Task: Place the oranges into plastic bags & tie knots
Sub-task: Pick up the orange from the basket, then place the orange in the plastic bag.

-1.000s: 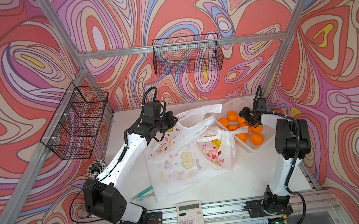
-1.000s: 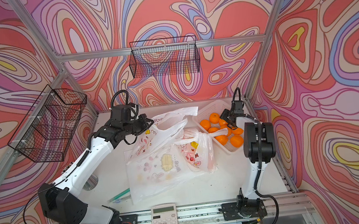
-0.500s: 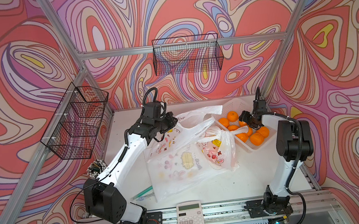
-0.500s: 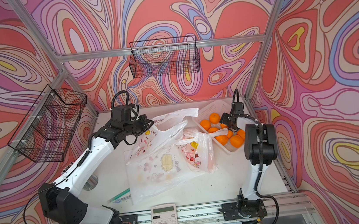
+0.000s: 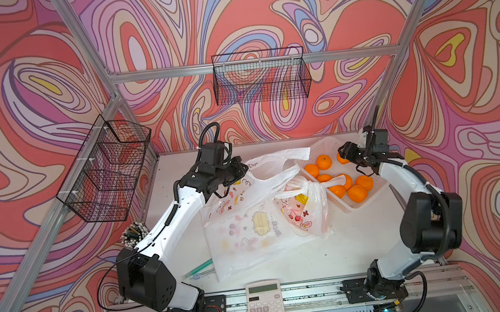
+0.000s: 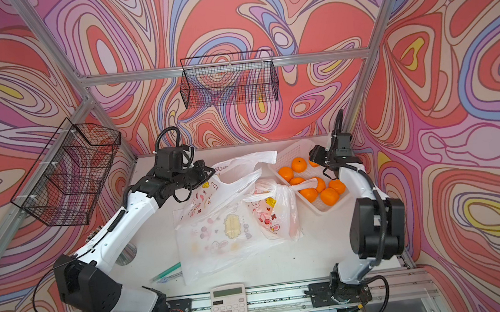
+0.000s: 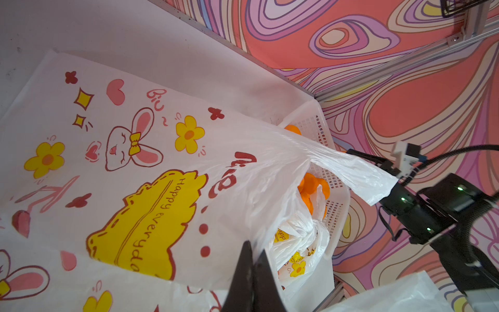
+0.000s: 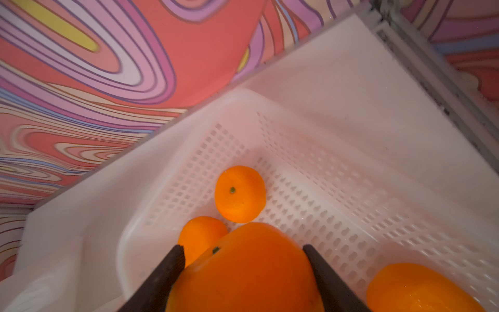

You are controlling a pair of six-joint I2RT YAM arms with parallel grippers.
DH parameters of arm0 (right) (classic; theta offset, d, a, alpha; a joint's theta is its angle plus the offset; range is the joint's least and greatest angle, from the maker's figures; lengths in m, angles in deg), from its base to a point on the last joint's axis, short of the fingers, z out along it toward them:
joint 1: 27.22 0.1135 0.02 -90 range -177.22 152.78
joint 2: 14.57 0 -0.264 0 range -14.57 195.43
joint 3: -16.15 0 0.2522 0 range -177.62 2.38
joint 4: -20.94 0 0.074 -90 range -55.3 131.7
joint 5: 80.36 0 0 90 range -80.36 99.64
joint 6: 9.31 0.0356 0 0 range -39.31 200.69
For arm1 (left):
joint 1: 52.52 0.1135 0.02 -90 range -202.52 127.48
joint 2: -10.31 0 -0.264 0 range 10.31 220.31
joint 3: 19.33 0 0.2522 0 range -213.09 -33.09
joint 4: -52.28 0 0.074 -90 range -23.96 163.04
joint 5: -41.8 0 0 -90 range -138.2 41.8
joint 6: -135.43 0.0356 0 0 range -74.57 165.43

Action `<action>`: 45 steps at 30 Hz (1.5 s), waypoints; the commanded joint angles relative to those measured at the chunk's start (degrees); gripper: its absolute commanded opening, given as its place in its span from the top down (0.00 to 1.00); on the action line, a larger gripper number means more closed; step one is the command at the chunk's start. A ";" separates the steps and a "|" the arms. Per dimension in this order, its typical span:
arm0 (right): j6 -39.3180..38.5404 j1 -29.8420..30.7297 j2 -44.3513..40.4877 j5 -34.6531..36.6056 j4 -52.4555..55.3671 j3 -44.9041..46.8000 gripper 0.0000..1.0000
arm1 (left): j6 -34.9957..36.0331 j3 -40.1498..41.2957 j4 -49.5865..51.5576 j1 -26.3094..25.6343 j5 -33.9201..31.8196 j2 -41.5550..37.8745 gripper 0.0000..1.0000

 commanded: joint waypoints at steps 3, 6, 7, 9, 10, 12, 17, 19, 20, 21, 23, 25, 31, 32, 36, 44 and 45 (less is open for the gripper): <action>5.65 1.89 -13.66 -13.06 -2.78 10.18 0.48 | -1.24 0.96 -2.19 0.13 0.64 -1.90 1.00; 9.70 6.26 -20.48 -16.12 -4.41 15.88 0.48 | -1.38 0.70 -2.46 0.08 1.52 -1.81 1.00; 11.19 8.47 -22.50 -15.77 -5.21 17.89 0.48 | -1.37 0.70 -2.57 0.06 1.80 -1.81 1.00; 15.27 13.03 -25.11 -15.17 -9.07 21.52 0.48 | -1.33 0.78 -2.89 0.05 2.19 -1.81 1.00; 17.40 15.81 -25.66 -14.48 -11.51 22.84 0.48 | -1.37 0.79 -2.90 0.09 2.52 -1.81 1.00; 19.80 21.53 -25.33 -11.96 -15.03 23.83 0.48 | -1.26 0.83 -3.02 0.12 2.88 -1.81 1.00; 20.17 32.21 -18.89 -2.16 -19.83 20.82 0.48 | -1.52 1.70 -3.58 0.08 4.06 -2.07 1.00; 20.30 34.74 -15.10 -0.80 -21.89 18.54 0.48 | -1.55 2.09 -4.14 0.07 5.16 -2.03 1.00; 20.00 36.27 -13.13 -0.24 -22.77 17.11 0.47 | -1.47 2.27 -4.36 0.05 5.67 -1.98 1.00; 19.54 37.66 -11.16 0.37 -23.24 15.54 0.47 | -1.31 2.36 -4.53 0.12 6.33 -1.85 1.00; 18.97 39.80 -7.76 1.36 -23.97 13.16 0.47 | -1.28 2.45 -4.64 0.10 7.11 -1.65 1.00; 19.06 41.42 -4.82 1.83 -25.41 11.63 0.45 | -1.27 2.62 -5.15 0.00 7.91 -1.50 1.00; 18.64 42.48 -0.01 3.38 -25.19 9.64 0.20 | -1.72 3.05 -5.76 0.07 7.87 -1.59 1.00; 18.10 42.49 -0.14 4.05 -24.33 9.53 0.17 | -1.72 3.06 -5.78 0.03 7.40 -1.71 1.00; 16.37 42.49 -2.74 7.03 -20.40 10.41 0.13 | -2.15 3.33 -5.40 0.05 5.14 -2.37 1.00; 14.41 42.18 -11.99 14.58 -10.60 15.90 0.13 | -2.35 3.47 -4.93 0.20 4.37 -2.84 1.00; 14.32 41.97 -13.51 15.22 -9.41 16.82 0.13 | -2.23 3.55 -4.69 0.22 4.28 -2.94 1.00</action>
